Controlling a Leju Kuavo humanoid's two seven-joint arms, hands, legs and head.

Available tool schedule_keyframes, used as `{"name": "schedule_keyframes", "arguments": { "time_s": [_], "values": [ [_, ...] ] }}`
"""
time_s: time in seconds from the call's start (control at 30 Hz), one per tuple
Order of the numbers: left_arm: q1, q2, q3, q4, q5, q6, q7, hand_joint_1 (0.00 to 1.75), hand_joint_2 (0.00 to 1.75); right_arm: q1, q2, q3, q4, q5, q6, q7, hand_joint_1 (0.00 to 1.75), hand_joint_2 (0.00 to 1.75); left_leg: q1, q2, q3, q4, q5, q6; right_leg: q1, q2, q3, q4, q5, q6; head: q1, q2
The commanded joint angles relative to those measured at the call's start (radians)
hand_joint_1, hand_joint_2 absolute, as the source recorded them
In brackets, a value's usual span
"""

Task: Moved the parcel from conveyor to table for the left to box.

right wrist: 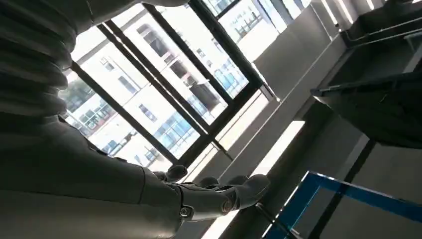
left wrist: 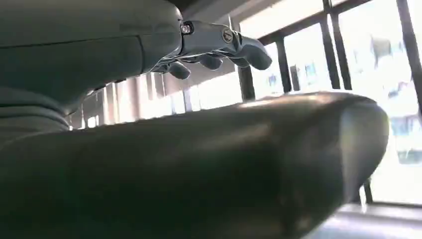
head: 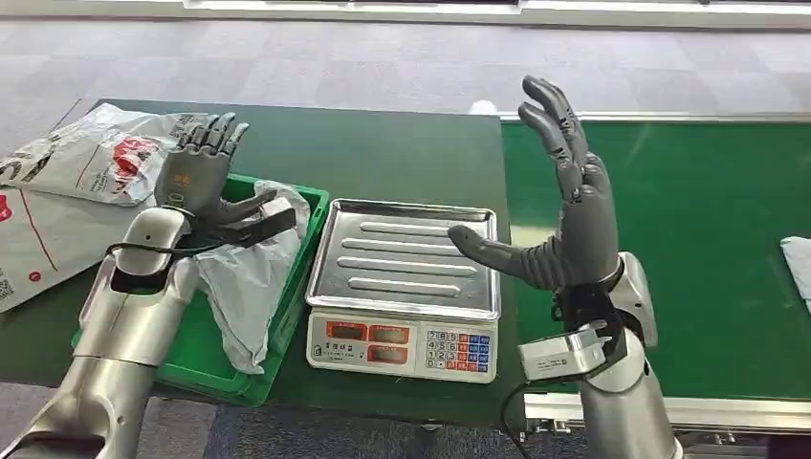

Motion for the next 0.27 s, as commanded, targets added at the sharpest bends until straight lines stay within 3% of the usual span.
{"name": "schedule_keyframes", "arguments": {
  "time_s": [0.03, 0.1, 0.27],
  "values": [
    [0.151, -0.196, 0.249, -0.624, 1.163, -0.207, -0.278, 0.0, 1.75, 0.007, -0.003, -0.027, 0.012, -0.006, -0.02, 0.01, 0.0, 1.75, 0.002, -0.002, -0.003, 0.002, -0.002, 0.001, 0.002, -0.002, -0.001, -0.001, -0.001, 0.001, 0.0, 0.0],
    [0.249, -0.203, 0.244, -0.66, 1.309, -0.333, -0.323, 0.0, 1.75, -0.006, 0.0, -0.019, 0.044, -0.016, -0.012, 0.029, 0.0, 1.75, 0.001, 0.002, 0.0, 0.0, -0.003, 0.002, 0.001, 0.002, 0.002, -0.002, -0.001, 0.001, 0.0, 0.0],
    [0.304, -0.222, 0.228, -0.656, 1.363, -0.383, -0.377, 0.0, 1.75, -0.006, 0.001, -0.022, 0.066, -0.016, -0.012, 0.045, 0.0, 1.75, -0.001, 0.005, 0.004, -0.002, -0.004, 0.002, -0.001, 0.004, 0.004, -0.002, -0.001, 0.001, 0.0, 0.0]
  ]
}}
